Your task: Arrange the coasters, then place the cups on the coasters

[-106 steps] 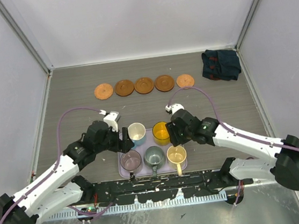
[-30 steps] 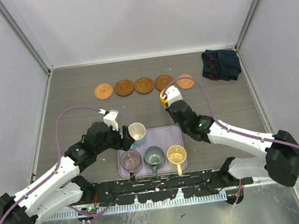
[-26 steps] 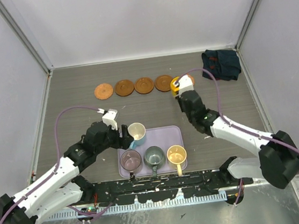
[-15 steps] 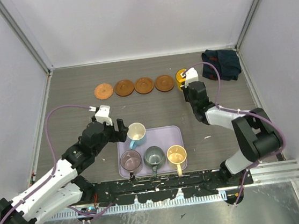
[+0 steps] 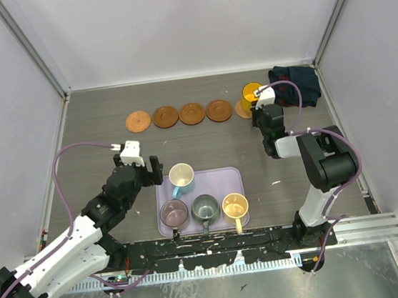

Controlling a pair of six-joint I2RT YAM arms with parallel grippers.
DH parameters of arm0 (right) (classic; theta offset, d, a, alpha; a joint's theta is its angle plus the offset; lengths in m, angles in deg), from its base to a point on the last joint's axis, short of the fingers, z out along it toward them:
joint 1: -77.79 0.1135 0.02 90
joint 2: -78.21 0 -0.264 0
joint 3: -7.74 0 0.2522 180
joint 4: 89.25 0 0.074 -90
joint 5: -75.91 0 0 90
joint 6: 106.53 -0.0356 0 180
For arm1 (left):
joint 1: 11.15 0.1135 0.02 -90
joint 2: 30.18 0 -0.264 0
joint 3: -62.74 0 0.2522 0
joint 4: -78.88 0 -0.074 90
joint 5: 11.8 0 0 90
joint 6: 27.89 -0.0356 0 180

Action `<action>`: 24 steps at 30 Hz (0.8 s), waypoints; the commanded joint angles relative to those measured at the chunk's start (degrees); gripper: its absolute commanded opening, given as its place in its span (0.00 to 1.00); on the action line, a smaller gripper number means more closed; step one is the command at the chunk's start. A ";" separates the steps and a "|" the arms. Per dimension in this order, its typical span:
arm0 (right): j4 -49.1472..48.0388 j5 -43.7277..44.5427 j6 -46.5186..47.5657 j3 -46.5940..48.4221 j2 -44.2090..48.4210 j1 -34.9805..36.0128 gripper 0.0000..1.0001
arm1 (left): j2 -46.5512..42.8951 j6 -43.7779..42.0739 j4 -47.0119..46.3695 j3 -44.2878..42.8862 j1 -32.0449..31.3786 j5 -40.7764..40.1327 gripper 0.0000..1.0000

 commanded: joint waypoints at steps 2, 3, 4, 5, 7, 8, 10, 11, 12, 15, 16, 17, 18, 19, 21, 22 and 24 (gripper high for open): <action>-12.18 -3.17 -1.80 5.82 -1.59 0.10 0.01 | 0.86 -0.91 -4.10 -0.07 0.23 -2.94 0.84; -11.89 -3.37 -1.85 6.32 -2.04 0.15 0.01 | 1.08 -0.89 -4.12 -0.07 0.20 -3.04 0.84; -11.68 -3.53 -1.87 6.70 -2.45 0.10 0.01 | 1.24 -0.89 -4.20 -0.07 0.19 -3.16 0.84; -11.71 -3.69 -1.84 6.99 -2.72 0.16 0.01 | 1.36 -0.87 -4.27 -0.06 0.25 -3.12 0.84; -11.39 -3.85 -1.88 7.44 -3.13 0.16 0.01 | 1.40 -1.05 -4.65 0.19 0.31 -2.92 0.85; -11.37 -3.79 -1.86 7.49 -3.35 0.13 0.01 | 1.38 -1.20 -4.91 0.35 0.31 -2.66 0.85; -10.99 -3.59 -1.60 7.71 -3.63 0.14 0.01 | 1.17 -1.23 -4.95 0.61 0.31 -2.84 0.85; -10.65 -3.51 -1.49 7.87 -3.77 0.11 0.01 | 1.08 -1.17 -4.79 0.64 0.27 -3.06 0.85; -10.38 -3.50 -1.44 7.94 -3.89 0.11 0.01 | 0.96 -1.18 -4.60 0.63 0.31 -3.32 0.85; -9.40 -3.67 -1.42 8.50 -4.15 0.11 0.01 | 0.59 -1.15 -4.47 0.79 0.30 -3.86 0.85; -8.98 -3.67 -1.44 8.77 -4.32 0.14 0.01 | 0.45 -1.02 -4.47 0.85 0.30 -3.99 0.85; -8.54 -3.68 -1.41 9.09 -4.58 0.13 0.01 | 0.34 -1.06 -4.43 0.89 0.28 -3.94 0.86; -8.30 -3.63 -1.53 9.37 -4.80 0.13 0.01 | 0.33 -1.01 -4.39 0.91 0.35 -4.02 0.86; -7.91 -3.59 -1.70 9.53 -4.99 0.14 0.01 | 0.33 -0.99 -4.26 0.91 0.43 -4.15 0.86; -7.81 -3.59 -1.86 9.67 -5.34 0.12 0.01 | 0.40 -0.90 -4.12 0.90 0.39 -4.39 0.86; -7.66 -3.59 -2.06 9.70 -5.52 0.16 0.01 | 0.41 -0.82 -3.97 0.97 0.37 -4.45 0.86; -6.92 -3.59 -2.22 10.03 -5.91 0.11 0.01 | 0.42 -0.66 -3.94 1.01 0.37 -4.57 0.86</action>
